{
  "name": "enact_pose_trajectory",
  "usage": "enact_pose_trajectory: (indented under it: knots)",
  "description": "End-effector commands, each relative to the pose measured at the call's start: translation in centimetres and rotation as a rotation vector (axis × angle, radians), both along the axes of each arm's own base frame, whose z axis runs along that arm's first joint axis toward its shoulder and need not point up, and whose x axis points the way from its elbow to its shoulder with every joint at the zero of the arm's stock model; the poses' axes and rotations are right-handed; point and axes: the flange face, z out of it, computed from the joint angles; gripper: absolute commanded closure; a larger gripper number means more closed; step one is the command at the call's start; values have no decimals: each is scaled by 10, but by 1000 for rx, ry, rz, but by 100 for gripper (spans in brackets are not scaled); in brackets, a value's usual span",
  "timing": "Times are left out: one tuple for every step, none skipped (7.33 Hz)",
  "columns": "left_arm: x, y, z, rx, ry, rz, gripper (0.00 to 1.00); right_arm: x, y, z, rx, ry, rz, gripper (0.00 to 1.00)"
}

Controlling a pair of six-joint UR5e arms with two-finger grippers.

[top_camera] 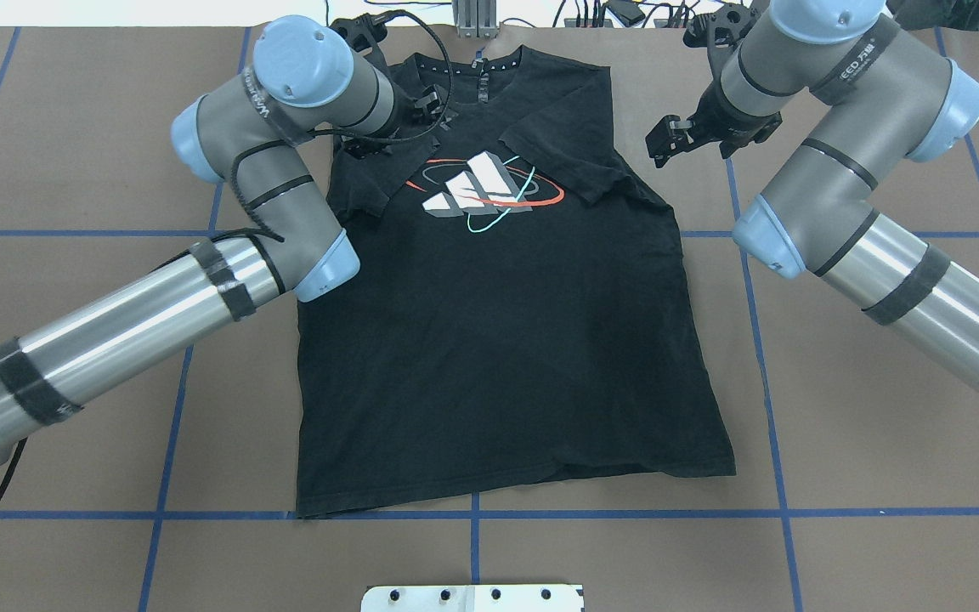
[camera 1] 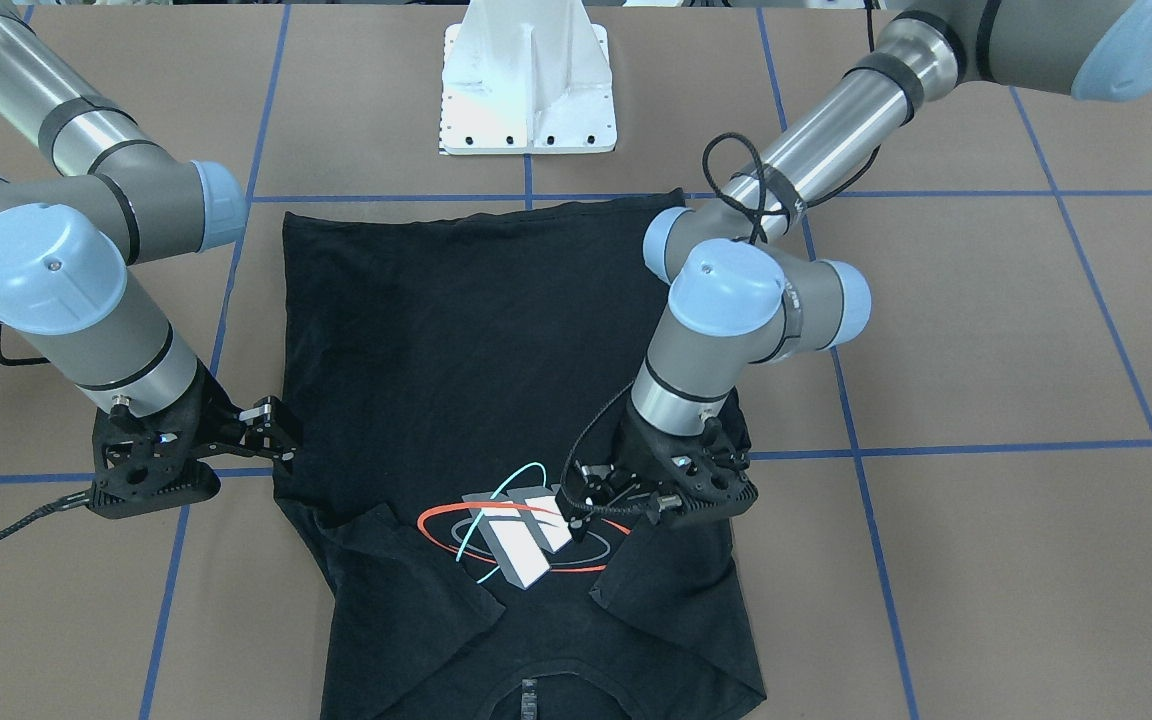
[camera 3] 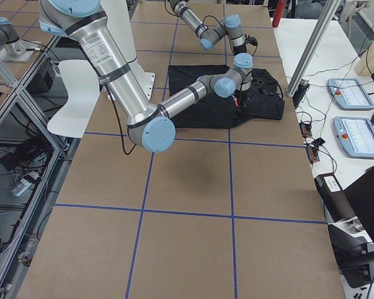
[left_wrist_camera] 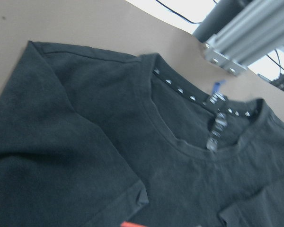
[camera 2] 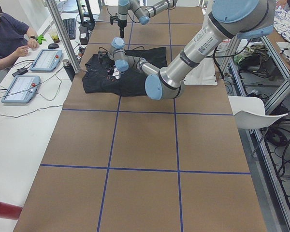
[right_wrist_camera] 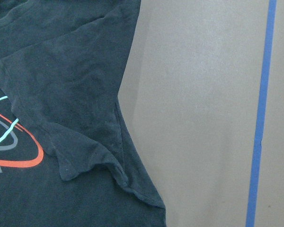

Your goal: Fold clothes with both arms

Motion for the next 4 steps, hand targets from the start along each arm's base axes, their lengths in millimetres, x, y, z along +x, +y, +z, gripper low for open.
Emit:
enact_pose_trajectory:
  knots:
    - [-39, 77, -13, 29, -26, 103, 0, 19, 49, 12, -40, -33, 35, 0]
    - [-48, 133, 10, 38, -21, 151, 0, 33, 91, 20, -73, -55, 53, 0]
    - [-66, 174, 31, 43, -14, 185, 0, 37, 136, 24, -95, -59, 81, 0]
    - [-69, 216, 50, 41, -20, 229, 0, 35, 184, 30, -77, -34, 92, 0]
